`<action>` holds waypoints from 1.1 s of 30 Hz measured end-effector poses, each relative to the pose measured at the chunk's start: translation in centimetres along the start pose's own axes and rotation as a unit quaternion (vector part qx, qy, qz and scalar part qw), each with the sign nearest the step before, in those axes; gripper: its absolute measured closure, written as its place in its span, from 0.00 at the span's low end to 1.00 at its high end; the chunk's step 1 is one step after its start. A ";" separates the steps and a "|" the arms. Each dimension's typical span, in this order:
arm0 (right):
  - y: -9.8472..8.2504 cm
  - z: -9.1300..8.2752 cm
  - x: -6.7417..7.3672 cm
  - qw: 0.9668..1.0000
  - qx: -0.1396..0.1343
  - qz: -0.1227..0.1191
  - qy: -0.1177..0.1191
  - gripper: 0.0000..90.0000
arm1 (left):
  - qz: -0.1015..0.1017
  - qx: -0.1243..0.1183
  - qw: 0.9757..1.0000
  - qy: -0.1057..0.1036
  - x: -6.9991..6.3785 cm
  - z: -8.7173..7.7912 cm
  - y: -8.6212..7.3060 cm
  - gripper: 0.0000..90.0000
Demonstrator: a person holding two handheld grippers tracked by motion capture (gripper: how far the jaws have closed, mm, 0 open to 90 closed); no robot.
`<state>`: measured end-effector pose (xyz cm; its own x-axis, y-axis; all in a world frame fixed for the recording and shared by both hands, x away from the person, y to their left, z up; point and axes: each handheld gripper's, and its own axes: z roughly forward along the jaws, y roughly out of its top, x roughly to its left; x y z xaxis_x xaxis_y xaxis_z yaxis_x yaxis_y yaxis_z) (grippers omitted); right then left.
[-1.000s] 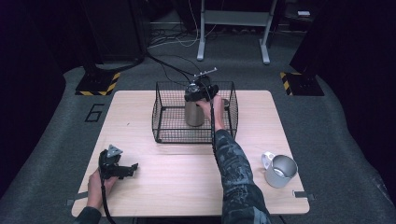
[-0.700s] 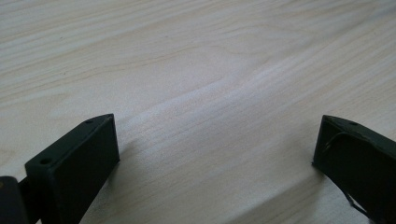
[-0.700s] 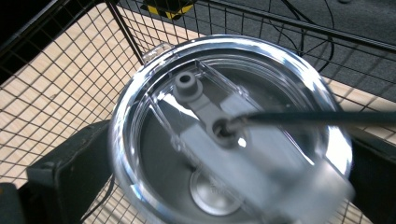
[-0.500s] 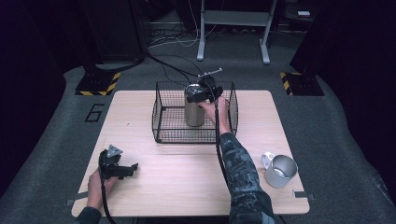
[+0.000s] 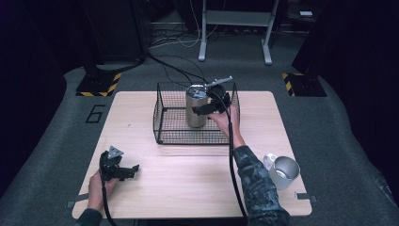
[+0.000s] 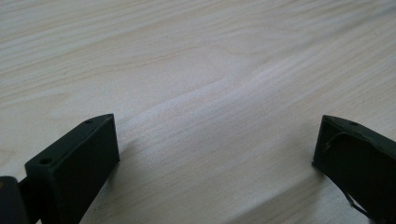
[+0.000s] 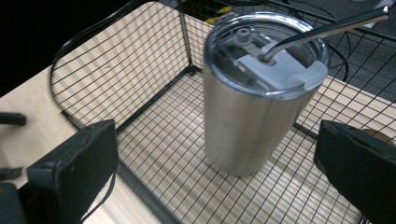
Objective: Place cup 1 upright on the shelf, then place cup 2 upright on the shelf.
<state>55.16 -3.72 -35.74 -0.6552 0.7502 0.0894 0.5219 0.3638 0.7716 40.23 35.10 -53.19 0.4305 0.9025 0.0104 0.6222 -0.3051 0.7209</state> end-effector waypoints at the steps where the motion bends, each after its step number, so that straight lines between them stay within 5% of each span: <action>1: -0.4 -0.5 0.3 1.000 -0.004 -0.005 0.003 0.00 | 0.001 0.000 1.000 0.001 0.0 0.0 0.0 0.00; 14: -3.9 -3.8 2.6 0.999 -0.008 -0.031 0.019 0.00 | 0.001 0.000 1.000 0.001 0.0 0.0 0.0 0.00; 33: -13.5 -6.6 3.9 1.000 0.012 -0.021 0.015 0.00 | 0.000 0.000 1.000 0.000 0.0 0.0 0.0 0.00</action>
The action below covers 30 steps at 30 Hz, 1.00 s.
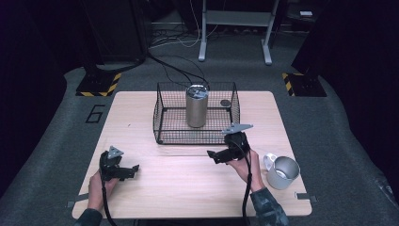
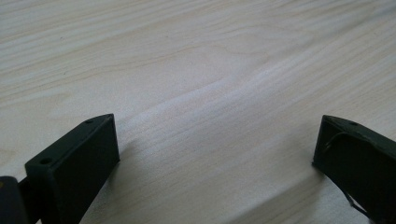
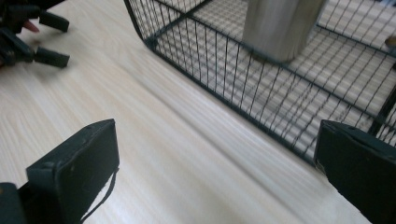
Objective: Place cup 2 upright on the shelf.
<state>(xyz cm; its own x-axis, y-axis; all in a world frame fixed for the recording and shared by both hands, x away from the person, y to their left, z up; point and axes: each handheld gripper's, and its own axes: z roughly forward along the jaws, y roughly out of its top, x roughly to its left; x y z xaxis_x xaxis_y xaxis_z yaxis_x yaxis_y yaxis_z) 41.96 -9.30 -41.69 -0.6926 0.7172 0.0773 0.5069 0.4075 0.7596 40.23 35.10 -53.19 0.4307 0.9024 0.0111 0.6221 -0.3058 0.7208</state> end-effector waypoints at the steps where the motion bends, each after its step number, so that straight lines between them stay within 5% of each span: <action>1: -0.6 -0.1 0.0 1.000 0.001 0.003 -0.002 0.00 | 0.000 0.000 1.000 0.000 0.0 0.0 0.0 0.00; 8: -4.3 -1.4 -0.2 1.000 0.008 0.026 -0.011 0.05 | 0.001 0.001 1.000 0.000 0.0 0.0 0.0 0.00; 18: -6.8 -6.1 -1.4 0.997 -0.018 0.050 -0.051 0.01 | 0.001 0.001 1.000 -0.001 0.0 0.0 0.0 0.00; 30: -9.0 -12.3 -4.9 0.986 -0.047 0.088 -0.134 0.00 | -0.001 0.000 1.000 0.000 0.0 0.0 0.0 0.00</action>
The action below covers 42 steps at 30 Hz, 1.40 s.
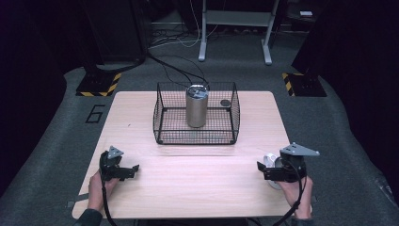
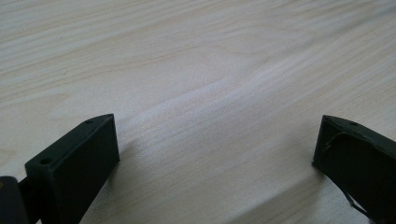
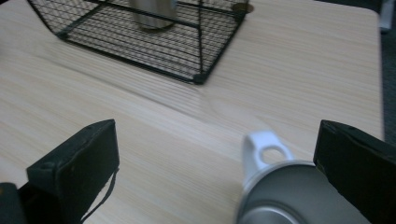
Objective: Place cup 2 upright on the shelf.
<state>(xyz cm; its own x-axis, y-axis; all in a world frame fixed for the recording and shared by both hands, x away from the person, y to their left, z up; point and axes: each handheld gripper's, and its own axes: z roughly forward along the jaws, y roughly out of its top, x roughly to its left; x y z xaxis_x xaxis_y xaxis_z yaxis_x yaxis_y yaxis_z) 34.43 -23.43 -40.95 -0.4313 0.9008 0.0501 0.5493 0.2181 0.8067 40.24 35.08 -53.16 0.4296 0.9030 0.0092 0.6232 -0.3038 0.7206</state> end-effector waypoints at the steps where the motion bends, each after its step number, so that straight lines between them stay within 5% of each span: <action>1: -0.2 -0.3 -0.5 1.000 -0.002 0.000 -0.004 0.00 | 0.001 0.000 1.000 0.000 0.0 0.0 0.0 0.00; 8: -2.2 -1.2 -3.4 0.999 0.014 0.023 -0.032 0.00 | -0.002 -0.001 1.000 0.000 0.0 0.0 0.0 0.00; 15: -3.7 -0.8 -4.6 0.998 0.028 0.038 -0.035 0.00 | -0.002 -0.001 1.000 0.001 0.0 0.0 0.0 0.00; 24: -4.5 0.1 -4.7 0.998 0.037 0.045 -0.026 0.00 | -0.005 -0.003 1.000 0.002 -0.1 0.1 0.0 0.00; 42: -4.9 0.8 -3.9 0.996 0.040 0.040 -0.063 0.06 | -0.005 -0.003 1.000 0.002 -0.1 0.1 0.0 0.00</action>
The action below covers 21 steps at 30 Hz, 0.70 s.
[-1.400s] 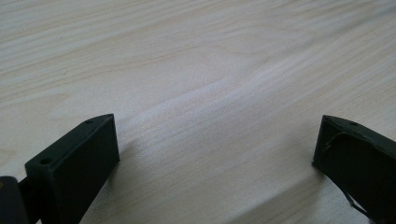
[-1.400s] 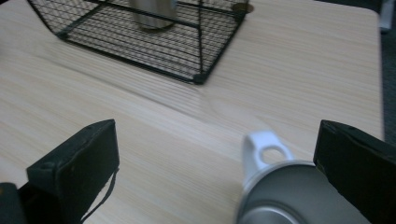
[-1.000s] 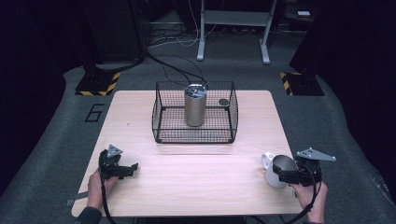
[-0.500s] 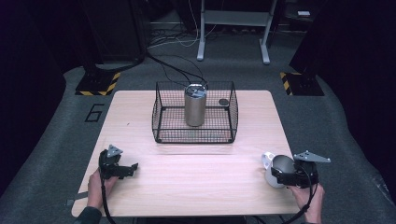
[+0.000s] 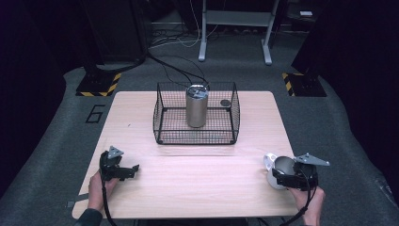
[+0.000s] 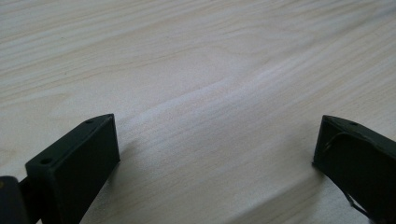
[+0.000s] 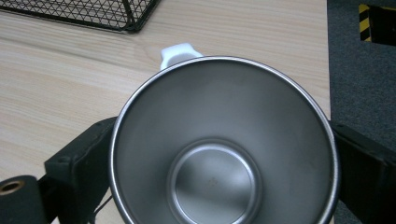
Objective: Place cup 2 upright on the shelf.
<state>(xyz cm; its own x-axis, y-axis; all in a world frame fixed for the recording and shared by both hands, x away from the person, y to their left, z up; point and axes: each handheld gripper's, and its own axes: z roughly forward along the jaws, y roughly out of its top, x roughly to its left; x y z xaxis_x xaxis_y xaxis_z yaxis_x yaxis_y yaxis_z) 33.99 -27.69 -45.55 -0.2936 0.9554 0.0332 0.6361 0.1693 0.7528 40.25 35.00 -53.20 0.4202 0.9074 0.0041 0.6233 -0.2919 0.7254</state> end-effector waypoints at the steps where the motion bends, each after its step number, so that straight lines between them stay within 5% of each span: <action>1: 0.0 0.0 0.0 1.000 -0.001 0.000 -0.001 0.06 | 0.000 0.000 1.000 0.000 0.0 0.0 0.0 0.00; 21: 1.4 -0.7 1.3 0.999 -0.020 -0.027 0.026 0.06 | 0.002 0.002 1.000 0.000 0.0 0.0 0.0 0.00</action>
<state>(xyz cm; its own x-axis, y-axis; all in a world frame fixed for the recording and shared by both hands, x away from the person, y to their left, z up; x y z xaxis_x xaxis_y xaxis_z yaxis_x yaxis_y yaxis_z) 34.03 -26.40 -43.96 -0.3633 0.9313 0.0256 0.5892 0.2084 0.7806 40.26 35.03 -53.18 0.4231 0.9061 0.0069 0.6237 -0.2967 0.7231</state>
